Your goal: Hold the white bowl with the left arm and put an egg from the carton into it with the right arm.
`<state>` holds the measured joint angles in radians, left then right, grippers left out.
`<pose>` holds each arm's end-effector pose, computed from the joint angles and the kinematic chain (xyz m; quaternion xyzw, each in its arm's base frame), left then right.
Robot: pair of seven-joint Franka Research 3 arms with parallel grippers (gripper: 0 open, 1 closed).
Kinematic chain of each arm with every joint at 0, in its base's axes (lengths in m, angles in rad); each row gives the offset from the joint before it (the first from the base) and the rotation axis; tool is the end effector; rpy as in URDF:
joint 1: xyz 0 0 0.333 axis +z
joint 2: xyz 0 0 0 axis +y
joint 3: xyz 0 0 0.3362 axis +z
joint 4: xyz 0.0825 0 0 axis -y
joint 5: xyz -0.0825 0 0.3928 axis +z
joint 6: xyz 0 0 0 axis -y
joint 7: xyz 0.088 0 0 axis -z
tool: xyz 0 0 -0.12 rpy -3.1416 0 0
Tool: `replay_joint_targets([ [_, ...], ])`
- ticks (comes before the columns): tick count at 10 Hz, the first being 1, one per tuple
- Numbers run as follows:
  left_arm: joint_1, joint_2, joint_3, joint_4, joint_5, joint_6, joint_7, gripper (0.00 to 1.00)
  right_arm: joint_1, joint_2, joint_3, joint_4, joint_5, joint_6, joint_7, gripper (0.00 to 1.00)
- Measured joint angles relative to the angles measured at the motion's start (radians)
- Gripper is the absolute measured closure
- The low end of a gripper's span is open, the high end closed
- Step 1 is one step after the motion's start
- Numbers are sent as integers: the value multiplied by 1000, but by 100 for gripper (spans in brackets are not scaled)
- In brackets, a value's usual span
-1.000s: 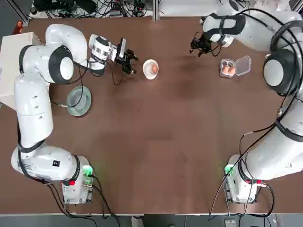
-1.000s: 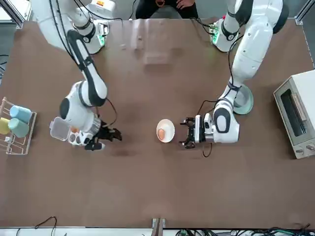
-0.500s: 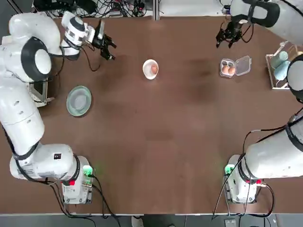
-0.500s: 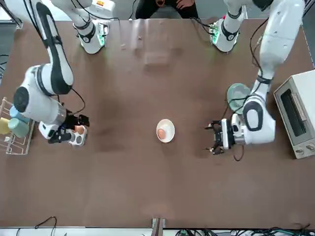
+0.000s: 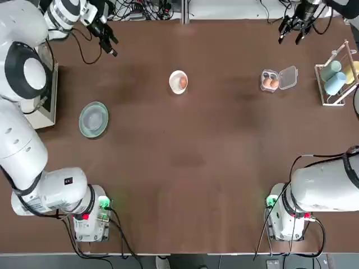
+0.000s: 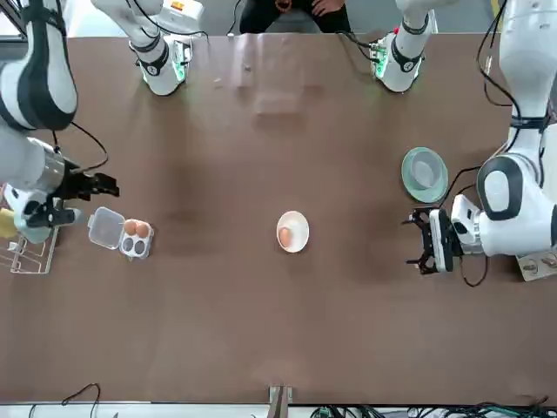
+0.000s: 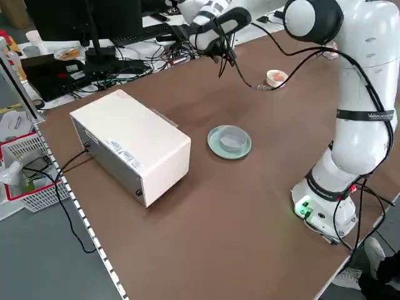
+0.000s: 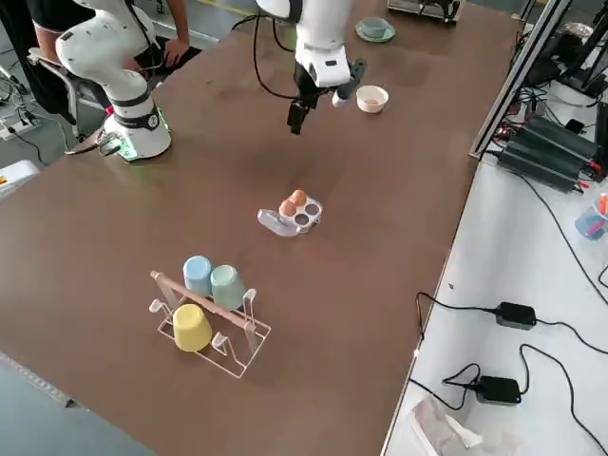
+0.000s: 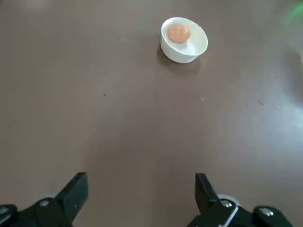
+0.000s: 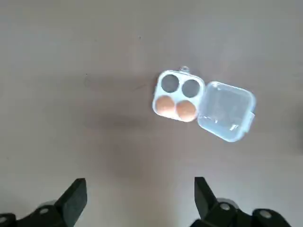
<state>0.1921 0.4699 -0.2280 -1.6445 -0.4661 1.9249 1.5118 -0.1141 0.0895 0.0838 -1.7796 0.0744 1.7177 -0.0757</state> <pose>0.6724 -0.0437 0.3467 0.7578 -0.5923 0.1086 0.2514 0.5808 -0.0111 0.4925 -0.9962 -0.0145 0.0732 0.0440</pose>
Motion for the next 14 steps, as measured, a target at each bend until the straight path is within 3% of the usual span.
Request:
replay_joint_targets([
  [3, -5, -66, 1, 14, 148, -11, -272, 0, 0, -26, -1, 108, -34, -97, 79, 0],
  [7, -1, -177, 5, 20, 330, -43, -936, 0, 0, -29, -2, 122, -37, -83, 91, 0],
  [9, -7, -235, -5, 20, 436, -88, -1043, 0, 1, -30, -1, 124, -37, -68, 91, 0],
  [11, -8, -290, -12, 24, 471, -128, -1084, 0, 1, -32, -1, 129, -39, -67, 91, 0],
  [14, -8, -317, -12, 128, 482, -328, -1344, 0, 10, -34, -1, 135, -45, -67, 91, 0],
])
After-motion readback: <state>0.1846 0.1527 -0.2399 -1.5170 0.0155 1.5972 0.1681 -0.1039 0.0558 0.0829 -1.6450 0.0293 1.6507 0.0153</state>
